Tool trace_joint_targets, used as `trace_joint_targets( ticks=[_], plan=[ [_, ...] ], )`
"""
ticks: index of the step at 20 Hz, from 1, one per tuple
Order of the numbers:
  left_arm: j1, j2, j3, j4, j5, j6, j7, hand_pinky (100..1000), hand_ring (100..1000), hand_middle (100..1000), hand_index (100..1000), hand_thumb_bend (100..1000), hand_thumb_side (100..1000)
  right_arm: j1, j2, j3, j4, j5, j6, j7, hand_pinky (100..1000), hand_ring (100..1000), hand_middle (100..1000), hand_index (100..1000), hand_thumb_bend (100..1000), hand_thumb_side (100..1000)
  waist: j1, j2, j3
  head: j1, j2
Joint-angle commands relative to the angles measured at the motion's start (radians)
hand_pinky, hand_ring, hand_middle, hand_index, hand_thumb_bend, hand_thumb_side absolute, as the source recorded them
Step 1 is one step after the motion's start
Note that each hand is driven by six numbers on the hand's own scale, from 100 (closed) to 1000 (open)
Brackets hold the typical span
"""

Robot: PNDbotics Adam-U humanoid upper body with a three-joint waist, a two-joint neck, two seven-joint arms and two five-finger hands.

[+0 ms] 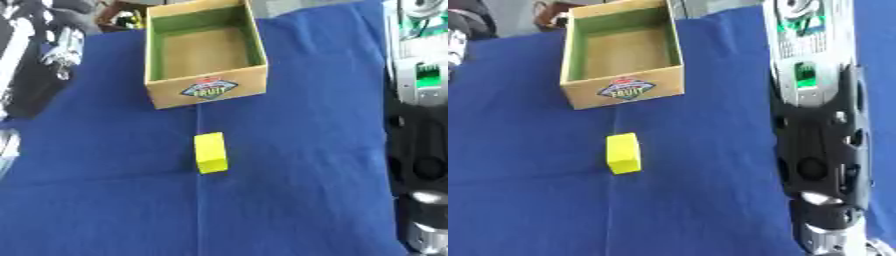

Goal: Pick up objects on the table and place them in the box.

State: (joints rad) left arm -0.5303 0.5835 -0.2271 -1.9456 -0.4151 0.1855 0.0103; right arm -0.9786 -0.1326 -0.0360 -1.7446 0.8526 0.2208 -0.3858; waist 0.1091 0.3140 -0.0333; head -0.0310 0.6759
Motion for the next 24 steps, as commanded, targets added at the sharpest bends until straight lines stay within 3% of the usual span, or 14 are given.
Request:
trace_joint_targets(
  ticks=[1,5,11,19,20,21,24],
  plan=[
    [-0.038,0.065,-0.049,0.021,-0.056,-0.008,-0.054,521,738,750,954,100,916,-0.031,-0.032,0.002,-0.002,0.003,0.009,-0.001,776,829,689,772,220,666,-0.003,-0.018,0.000,0.009,0.011],
    [-0.082,0.078,-0.129,0.043,-0.112,0.006,-0.120,532,745,752,973,100,928,-0.039,-0.057,-0.001,0.024,-0.005,0.015,-0.004,776,828,688,773,232,685,-0.005,-0.019,0.002,0.004,0.014],
    [-0.179,0.105,-0.244,0.039,-0.052,0.052,-0.215,557,759,766,987,100,975,-0.053,-0.098,-0.002,0.086,-0.005,0.012,-0.011,776,828,687,772,245,704,-0.002,-0.024,0.012,-0.014,0.020],
    [-0.244,0.120,-0.298,-0.020,-0.001,0.125,-0.339,592,774,787,1000,216,959,-0.051,-0.108,-0.003,0.108,0.000,0.005,-0.020,776,826,684,768,242,708,0.003,-0.031,0.029,-0.045,0.018],
    [-0.247,0.120,-0.303,-0.022,0.005,0.130,-0.354,616,799,808,1000,393,969,-0.049,-0.108,-0.003,0.110,-0.002,0.005,-0.020,776,826,684,768,245,705,0.004,-0.033,0.032,-0.050,0.018],
    [-0.253,0.119,-0.316,-0.022,0.013,0.135,-0.370,625,806,811,1000,422,980,-0.045,-0.111,-0.004,0.111,-0.001,0.005,-0.020,776,826,684,767,245,704,0.006,-0.035,0.037,-0.057,0.018],
    [-0.264,0.118,-0.334,-0.022,0.021,0.142,-0.418,658,837,827,1000,647,1000,-0.039,-0.115,-0.006,0.114,0.000,0.006,-0.020,776,826,682,765,245,702,0.007,-0.038,0.046,-0.073,0.019]
  ],
)
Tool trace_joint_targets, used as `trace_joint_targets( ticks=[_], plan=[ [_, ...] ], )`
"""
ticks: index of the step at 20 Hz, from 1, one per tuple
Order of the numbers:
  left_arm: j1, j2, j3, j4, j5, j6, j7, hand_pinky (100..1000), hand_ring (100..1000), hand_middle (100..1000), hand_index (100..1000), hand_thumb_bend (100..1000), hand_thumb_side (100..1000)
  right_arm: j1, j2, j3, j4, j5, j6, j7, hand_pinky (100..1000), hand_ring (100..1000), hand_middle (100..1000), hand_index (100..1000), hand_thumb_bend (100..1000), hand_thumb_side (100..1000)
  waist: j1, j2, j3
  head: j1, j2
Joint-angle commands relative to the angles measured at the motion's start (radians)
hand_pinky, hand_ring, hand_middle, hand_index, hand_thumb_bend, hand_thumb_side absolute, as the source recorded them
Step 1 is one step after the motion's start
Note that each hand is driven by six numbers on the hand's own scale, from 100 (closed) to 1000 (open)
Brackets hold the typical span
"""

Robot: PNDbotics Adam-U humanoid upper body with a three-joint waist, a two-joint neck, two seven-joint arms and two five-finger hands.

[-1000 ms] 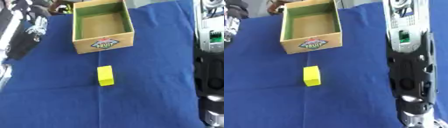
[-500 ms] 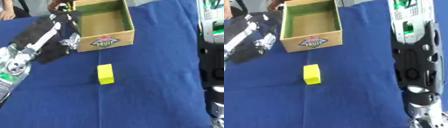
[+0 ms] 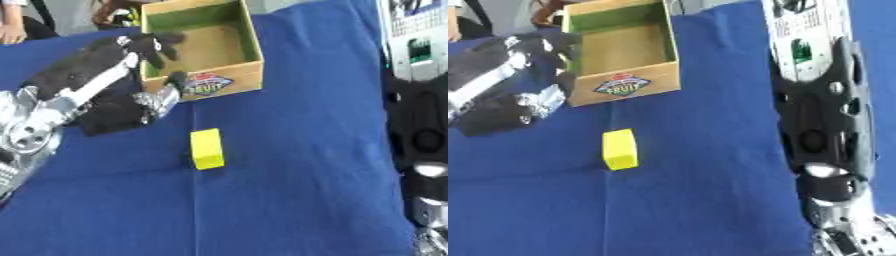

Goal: Pick up objects on the table and place them in the box.

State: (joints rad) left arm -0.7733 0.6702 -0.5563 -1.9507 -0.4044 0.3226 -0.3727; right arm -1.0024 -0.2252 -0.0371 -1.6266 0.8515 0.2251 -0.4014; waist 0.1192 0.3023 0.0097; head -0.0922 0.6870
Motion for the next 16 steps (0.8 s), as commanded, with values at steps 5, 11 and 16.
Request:
trace_joint_targets(
  ticks=[5,11,16],
  plan=[
    [-0.022,0.037,-0.017,-0.025,0.012,0.003,-0.123,650,830,817,1000,730,1000,-0.016,-0.023,-0.005,0.001,0.003,-0.001,-0.006,776,825,681,761,243,704,-0.003,-0.029,0.007,-0.027,0.008],
    [-0.022,0.032,-0.050,0.004,-0.003,0.016,-0.224,639,811,781,1000,571,1000,-0.017,-0.023,-0.007,-0.001,0.008,-0.002,-0.011,774,824,679,759,237,700,-0.004,-0.030,0.010,-0.033,0.017],
    [-0.020,0.018,-0.064,0.037,-0.031,0.013,-0.301,635,810,779,1000,540,997,-0.018,-0.021,-0.008,-0.002,0.008,-0.002,-0.012,772,824,678,757,240,698,-0.004,-0.028,0.006,-0.033,0.019]
  ],
)
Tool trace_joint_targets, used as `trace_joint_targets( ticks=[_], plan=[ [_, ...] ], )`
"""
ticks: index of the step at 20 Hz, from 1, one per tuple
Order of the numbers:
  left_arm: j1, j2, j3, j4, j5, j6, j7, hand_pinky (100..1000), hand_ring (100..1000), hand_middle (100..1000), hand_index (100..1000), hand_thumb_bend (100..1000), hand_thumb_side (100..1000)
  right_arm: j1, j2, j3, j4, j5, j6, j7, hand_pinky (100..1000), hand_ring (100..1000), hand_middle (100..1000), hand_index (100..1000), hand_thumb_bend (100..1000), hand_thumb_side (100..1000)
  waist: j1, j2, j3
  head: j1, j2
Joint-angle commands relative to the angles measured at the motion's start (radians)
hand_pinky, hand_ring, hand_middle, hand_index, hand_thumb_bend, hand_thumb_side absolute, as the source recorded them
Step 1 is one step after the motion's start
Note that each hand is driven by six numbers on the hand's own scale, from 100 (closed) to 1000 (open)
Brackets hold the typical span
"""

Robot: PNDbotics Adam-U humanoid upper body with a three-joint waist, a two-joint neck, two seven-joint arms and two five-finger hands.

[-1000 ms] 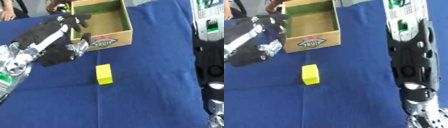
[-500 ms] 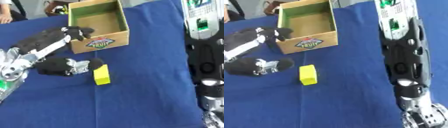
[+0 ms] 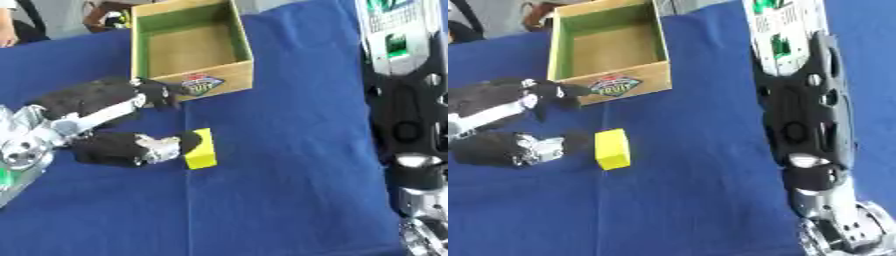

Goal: Pick up objects on the table and place them in the box.

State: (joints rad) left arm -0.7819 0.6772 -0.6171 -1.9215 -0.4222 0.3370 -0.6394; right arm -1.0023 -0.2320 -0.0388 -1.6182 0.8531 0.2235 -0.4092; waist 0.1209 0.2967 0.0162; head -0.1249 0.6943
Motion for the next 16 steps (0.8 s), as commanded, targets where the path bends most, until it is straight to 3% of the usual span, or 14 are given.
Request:
trace_joint_targets(
  ticks=[1,8,16],
  plan=[
    [-0.015,0.006,-0.008,0.016,-0.023,-0.003,-0.049,636,810,779,1000,534,991,-0.018,-0.014,-0.007,-0.010,0.006,0.000,-0.004,772,824,678,757,240,698,-0.006,-0.022,-0.003,0.000,0.012],
    [-0.027,-0.032,-0.020,0.076,-0.120,-0.052,-0.159,656,819,805,1000,547,958,-0.022,-0.012,-0.010,-0.014,0.005,0.001,-0.005,772,824,679,757,236,697,-0.007,-0.018,-0.012,0.007,0.009],
    [-0.027,-0.070,0.017,0.107,-0.198,-0.076,-0.232,658,826,839,1000,591,947,-0.022,-0.015,-0.015,-0.009,-0.006,0.004,-0.002,773,825,677,752,243,696,-0.007,-0.012,-0.019,0.010,0.004]
  ],
)
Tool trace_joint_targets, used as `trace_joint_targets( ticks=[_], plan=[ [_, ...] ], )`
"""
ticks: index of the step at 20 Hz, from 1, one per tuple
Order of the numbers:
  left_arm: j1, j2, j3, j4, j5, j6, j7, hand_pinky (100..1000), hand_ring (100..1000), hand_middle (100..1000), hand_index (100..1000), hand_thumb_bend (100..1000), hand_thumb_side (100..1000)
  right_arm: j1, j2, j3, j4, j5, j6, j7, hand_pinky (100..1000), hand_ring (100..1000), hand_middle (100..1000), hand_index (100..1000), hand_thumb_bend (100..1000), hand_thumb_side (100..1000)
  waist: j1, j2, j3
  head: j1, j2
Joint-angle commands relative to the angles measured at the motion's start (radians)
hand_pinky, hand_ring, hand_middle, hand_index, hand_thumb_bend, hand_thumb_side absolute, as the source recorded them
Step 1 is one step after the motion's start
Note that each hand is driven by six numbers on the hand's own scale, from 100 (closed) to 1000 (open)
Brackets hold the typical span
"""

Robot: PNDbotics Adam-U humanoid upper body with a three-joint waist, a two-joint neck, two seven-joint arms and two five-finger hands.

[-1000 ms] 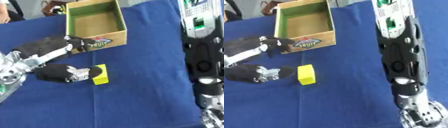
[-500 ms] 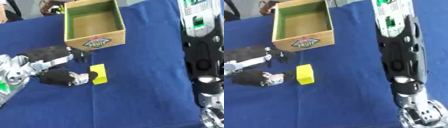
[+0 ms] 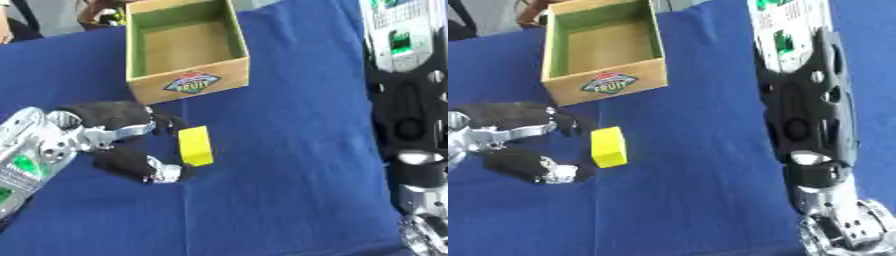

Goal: Pick up objects on the table and place them in the box.

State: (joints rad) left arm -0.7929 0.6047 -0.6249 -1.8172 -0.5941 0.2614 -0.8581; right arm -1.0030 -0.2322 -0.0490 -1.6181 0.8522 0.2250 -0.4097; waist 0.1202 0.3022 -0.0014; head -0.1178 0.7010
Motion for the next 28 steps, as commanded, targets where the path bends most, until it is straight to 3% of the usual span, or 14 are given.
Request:
trace_joint_targets(
  ticks=[1,12,28],
  plan=[
    [-0.018,-0.002,0.026,0.010,-0.038,-0.005,-0.011,659,828,848,1000,593,947,-0.022,-0.015,-0.005,-0.008,-0.006,0.002,-0.001,773,825,676,751,243,696,-0.007,-0.018,-0.002,0.004,-0.003],
    [-0.027,-0.045,0.043,0.079,-0.143,-0.052,0.048,668,844,872,1000,584,940,-0.018,-0.020,-0.009,-0.003,-0.017,0.000,0.001,774,826,671,745,249,692,-0.005,-0.014,-0.003,0.002,-0.008],
    [-0.039,-0.101,0.022,0.200,-0.146,-0.100,0.035,663,851,879,1000,597,941,-0.030,-0.013,-0.013,-0.002,-0.031,0.001,0.000,775,827,669,745,251,685,-0.007,-0.001,-0.025,0.019,-0.019]
  ],
)
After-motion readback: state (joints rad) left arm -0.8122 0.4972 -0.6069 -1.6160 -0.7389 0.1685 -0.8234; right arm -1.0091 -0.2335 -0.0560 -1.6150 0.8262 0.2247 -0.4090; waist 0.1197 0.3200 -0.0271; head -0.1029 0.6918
